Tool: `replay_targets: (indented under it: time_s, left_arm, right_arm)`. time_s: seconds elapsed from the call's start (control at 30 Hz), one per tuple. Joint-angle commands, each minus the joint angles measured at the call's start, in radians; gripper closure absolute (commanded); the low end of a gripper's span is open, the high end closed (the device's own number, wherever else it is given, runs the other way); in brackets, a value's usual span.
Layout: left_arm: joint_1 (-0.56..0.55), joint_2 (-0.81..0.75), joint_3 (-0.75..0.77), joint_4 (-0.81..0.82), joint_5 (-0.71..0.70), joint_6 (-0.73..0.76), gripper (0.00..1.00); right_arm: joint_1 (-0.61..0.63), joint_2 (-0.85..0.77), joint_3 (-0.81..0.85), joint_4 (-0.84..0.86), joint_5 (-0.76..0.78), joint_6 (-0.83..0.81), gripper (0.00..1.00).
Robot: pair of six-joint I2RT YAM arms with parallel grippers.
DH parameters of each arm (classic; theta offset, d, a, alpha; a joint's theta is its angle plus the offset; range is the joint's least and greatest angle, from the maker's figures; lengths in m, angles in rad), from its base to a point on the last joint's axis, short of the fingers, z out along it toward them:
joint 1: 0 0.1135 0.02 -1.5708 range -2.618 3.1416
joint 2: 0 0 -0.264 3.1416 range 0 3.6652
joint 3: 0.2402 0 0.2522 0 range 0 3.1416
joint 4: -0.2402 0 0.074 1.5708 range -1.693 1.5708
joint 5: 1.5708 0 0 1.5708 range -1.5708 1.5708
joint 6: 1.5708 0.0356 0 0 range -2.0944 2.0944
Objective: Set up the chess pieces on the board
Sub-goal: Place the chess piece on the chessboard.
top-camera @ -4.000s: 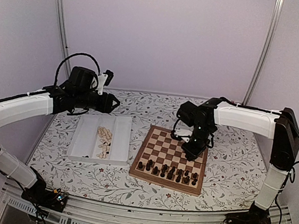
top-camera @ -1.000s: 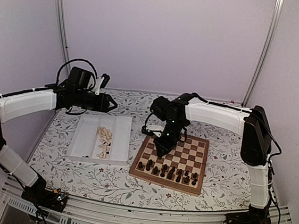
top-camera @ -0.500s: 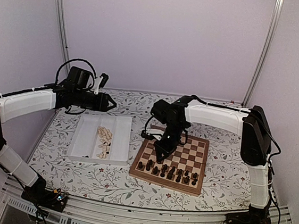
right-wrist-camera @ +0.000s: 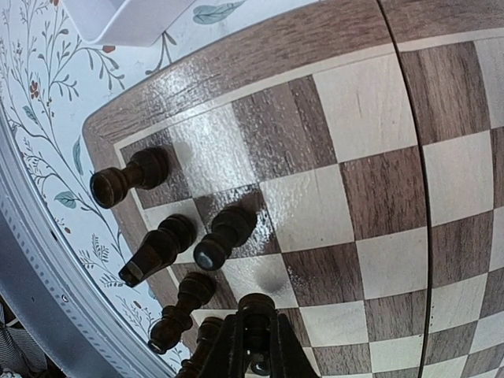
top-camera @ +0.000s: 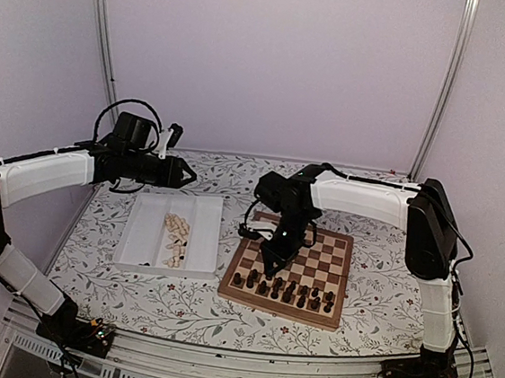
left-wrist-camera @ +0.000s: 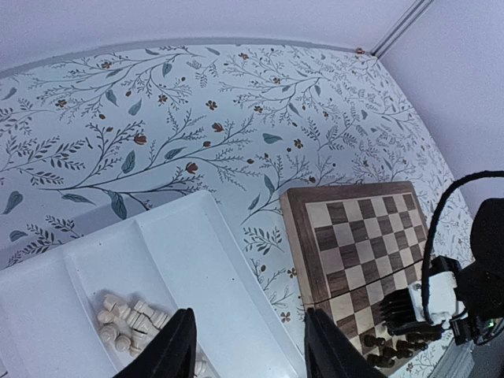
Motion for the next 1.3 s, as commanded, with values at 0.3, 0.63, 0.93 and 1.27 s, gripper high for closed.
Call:
replay_targets:
  time_s: [0.3, 0.63, 0.93, 1.27]
  left_arm:
    - [0.015, 0.002, 0.026, -0.001, 0.015, -0.005, 0.51]
    - [0.015, 0.005, 0.026, -0.001, 0.017, -0.004, 0.51]
    - [0.015, 0.009, 0.026, -0.002, 0.020, -0.006, 0.51]
    - [0.016, 0.010, 0.027, -0.005, 0.023, -0.006, 0.51]
  right_arm:
    - [0.006, 0.045, 0.009, 0.000, -0.007, -0.005, 0.90]
    - [0.008, 0.047, 0.017, -0.001, -0.014, -0.002, 0.84]
    - [0.008, 0.029, 0.021, 0.001, -0.055, -0.003, 0.82]
    - [0.008, 0.021, 0.020, 0.001, -0.064, -0.002, 0.82]
